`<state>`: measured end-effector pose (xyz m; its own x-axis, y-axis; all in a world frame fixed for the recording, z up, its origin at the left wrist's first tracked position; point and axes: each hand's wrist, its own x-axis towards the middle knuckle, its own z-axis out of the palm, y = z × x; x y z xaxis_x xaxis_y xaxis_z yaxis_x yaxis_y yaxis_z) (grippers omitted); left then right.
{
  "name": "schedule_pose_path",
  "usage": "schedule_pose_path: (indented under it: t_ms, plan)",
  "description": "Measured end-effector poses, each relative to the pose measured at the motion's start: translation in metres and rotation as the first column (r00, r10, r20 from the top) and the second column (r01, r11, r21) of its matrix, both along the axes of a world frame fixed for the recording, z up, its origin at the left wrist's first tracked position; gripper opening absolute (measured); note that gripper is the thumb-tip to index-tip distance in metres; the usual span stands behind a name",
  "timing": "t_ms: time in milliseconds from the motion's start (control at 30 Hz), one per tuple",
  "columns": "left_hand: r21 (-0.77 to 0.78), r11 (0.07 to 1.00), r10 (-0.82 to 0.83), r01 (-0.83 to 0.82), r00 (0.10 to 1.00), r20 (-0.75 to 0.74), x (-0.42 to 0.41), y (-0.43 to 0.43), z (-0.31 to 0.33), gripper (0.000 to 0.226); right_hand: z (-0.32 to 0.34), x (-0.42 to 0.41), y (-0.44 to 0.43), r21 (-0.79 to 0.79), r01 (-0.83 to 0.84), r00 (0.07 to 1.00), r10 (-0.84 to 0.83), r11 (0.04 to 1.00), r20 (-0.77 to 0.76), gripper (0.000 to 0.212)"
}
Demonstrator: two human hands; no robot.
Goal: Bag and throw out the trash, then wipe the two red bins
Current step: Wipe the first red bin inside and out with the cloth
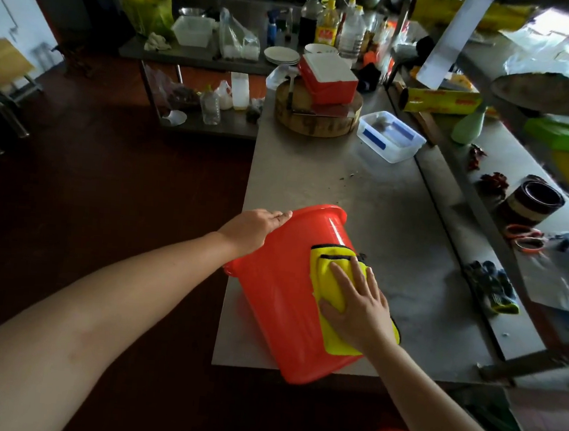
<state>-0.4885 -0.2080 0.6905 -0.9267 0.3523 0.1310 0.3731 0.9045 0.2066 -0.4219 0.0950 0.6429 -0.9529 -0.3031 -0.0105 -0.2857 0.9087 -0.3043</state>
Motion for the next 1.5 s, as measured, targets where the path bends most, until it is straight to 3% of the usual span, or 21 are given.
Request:
schedule_pose_path:
  t_ms: [200, 400, 533, 633, 733, 833, 1000, 1200, 1367, 1500]
  plan:
    - [0.023, 0.999, 0.019, -0.022, 0.994, 0.108, -0.024, -0.010, 0.014, 0.074, -0.004, 0.014, -0.013, -0.098, 0.092, 0.990, -0.080, 0.991, 0.120, 0.081]
    - [0.031, 0.997, 0.063, -0.068, 0.989, 0.130, -0.023, -0.007, 0.017, 0.076, -0.012, 0.034, -0.048, -0.053, 0.116, 0.992, -0.113, 0.992, 0.056, 0.083]
    - [0.026, 0.995, 0.091, -0.096, 0.984, 0.156, -0.019, -0.010, 0.017, 0.082, -0.010, 0.044, -0.070, 0.073, -0.091, 0.992, 0.097, 0.993, -0.084, 0.079]
    - [0.014, 0.995, 0.089, -0.094, 0.975, 0.203, -0.017, -0.008, 0.019, 0.091, -0.010, 0.054, -0.091, 0.208, -0.299, 0.927, 0.335, 0.931, -0.169, 0.077]
    - [-0.012, 0.996, 0.090, -0.089, 0.968, 0.235, -0.017, -0.008, 0.021, 0.093, -0.013, 0.064, -0.110, 0.352, -0.440, 0.842, 0.515, 0.826, -0.157, 0.073]
    - [-0.039, 0.996, 0.089, -0.081, 0.963, 0.255, -0.016, -0.014, 0.021, 0.092, -0.013, 0.072, -0.121, 0.431, -0.482, 0.817, 0.569, 0.763, -0.094, 0.075]
    - [-0.033, 0.996, 0.089, -0.084, 0.967, 0.237, -0.014, -0.023, 0.015, 0.095, -0.006, 0.065, -0.105, 0.332, -0.403, 0.876, 0.465, 0.853, -0.131, 0.078]
    - [-0.044, 0.996, 0.086, -0.078, 0.967, 0.241, -0.016, -0.010, 0.017, 0.085, -0.015, 0.054, -0.048, 0.081, -0.125, 0.986, 0.133, 0.989, -0.103, 0.078]
    - [-0.095, 0.993, 0.094, -0.075, 0.971, 0.219, -0.022, 0.009, 0.026, 0.080, -0.021, 0.048, -0.020, -0.137, 0.105, 0.994, -0.099, 0.985, 0.050, 0.079]
    - [-0.122, 0.989, 0.109, -0.086, 0.974, 0.196, -0.024, 0.023, 0.028, 0.081, -0.021, 0.048, -0.014, -0.210, 0.181, 0.981, -0.162, 0.961, 0.105, 0.078]
